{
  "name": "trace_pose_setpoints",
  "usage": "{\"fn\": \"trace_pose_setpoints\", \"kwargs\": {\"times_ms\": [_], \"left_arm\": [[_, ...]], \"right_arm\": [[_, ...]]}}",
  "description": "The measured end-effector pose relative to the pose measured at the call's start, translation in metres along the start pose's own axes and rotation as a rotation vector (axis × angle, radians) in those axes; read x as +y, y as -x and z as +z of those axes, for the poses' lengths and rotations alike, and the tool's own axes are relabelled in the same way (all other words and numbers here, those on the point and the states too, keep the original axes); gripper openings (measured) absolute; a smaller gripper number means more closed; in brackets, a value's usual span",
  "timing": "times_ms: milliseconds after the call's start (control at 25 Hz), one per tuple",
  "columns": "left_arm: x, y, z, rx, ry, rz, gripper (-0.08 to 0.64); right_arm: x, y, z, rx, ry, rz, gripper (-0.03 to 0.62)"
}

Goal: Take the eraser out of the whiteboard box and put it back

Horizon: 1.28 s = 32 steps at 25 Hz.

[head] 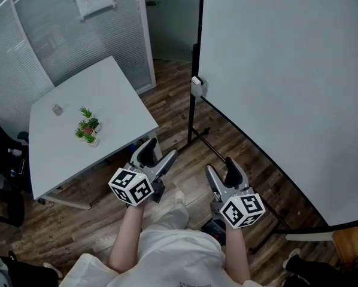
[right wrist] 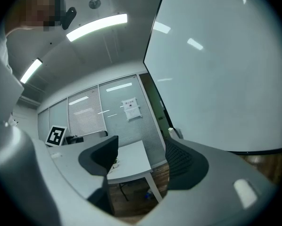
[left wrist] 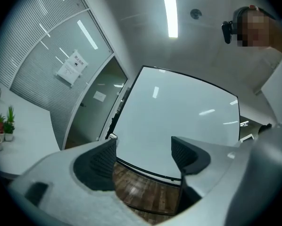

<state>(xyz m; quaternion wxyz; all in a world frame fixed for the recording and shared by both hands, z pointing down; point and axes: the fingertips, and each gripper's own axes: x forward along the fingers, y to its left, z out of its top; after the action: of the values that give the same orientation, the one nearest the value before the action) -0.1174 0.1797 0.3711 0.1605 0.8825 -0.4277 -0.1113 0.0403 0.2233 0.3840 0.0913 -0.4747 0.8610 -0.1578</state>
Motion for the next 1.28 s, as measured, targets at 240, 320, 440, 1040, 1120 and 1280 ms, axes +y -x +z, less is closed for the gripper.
{"fn": "trace_pose_setpoints", "kwargs": {"times_ms": [240, 320, 440, 1040, 1120, 1280], "left_arm": [[0.024, -0.05, -0.008, 0.025, -0.038, 0.012, 0.353], [0.035, -0.069, -0.01, 0.037, -0.042, 0.014, 0.353], [0.054, -0.103, -0.01, 0.061, -0.055, 0.015, 0.353], [0.156, -0.259, -0.015, 0.188, -0.103, -0.039, 0.333], [0.167, -0.269, -0.013, 0.185, -0.113, -0.041, 0.333], [0.184, -0.285, -0.015, 0.188, -0.119, -0.05, 0.333]], "right_arm": [[-0.035, -0.034, 0.001, 0.025, 0.009, -0.009, 0.313], [-0.047, -0.052, 0.002, 0.038, 0.014, -0.006, 0.313], [-0.066, -0.083, 0.007, 0.055, 0.026, -0.005, 0.312], [-0.155, -0.236, 0.016, 0.118, 0.01, -0.043, 0.313], [-0.159, -0.25, 0.011, 0.139, 0.022, -0.043, 0.313], [-0.165, -0.267, 0.007, 0.148, 0.03, -0.051, 0.313]]}}
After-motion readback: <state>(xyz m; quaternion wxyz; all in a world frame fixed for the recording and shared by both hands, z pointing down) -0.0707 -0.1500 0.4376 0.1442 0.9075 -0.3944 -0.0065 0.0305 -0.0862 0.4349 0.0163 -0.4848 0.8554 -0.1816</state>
